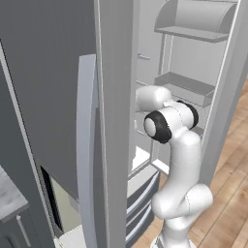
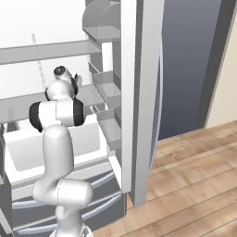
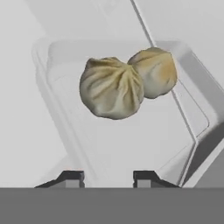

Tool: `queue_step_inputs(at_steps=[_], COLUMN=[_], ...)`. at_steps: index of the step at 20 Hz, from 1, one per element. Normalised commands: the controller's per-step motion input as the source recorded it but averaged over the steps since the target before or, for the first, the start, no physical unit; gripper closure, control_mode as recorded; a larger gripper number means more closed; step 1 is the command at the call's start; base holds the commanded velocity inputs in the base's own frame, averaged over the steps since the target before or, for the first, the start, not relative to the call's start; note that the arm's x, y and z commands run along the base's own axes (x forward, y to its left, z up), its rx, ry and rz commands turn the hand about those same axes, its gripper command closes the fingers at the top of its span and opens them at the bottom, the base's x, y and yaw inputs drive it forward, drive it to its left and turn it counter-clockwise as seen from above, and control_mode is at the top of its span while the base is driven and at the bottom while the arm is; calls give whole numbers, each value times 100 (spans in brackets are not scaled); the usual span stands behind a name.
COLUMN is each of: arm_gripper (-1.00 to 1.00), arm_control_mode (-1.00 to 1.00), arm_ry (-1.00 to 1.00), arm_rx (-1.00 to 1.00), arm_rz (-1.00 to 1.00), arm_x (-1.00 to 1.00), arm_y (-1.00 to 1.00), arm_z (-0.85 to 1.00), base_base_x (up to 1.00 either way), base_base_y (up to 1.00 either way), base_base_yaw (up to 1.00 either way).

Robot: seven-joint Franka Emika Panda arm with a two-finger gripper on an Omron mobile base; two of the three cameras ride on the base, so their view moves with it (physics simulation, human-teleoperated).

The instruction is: Place two dumplings into each of the tupperware containers and then place the containers in the fridge.

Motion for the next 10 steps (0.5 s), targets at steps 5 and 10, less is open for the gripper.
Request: queue_step_inputs(at_steps=[5, 10], arm_gripper=[-100, -100], arm_control_mode=[-100, -100], arm_ry=[-16, -16], arm_rx=[37, 31], arm_rz=[3, 11], arm_x=[-25, 0], arm_y=[-87, -60], arm_z=[0, -1], base_base_x=[0, 0], base_base_y=[0, 0], base_base_yaw=[0, 0])
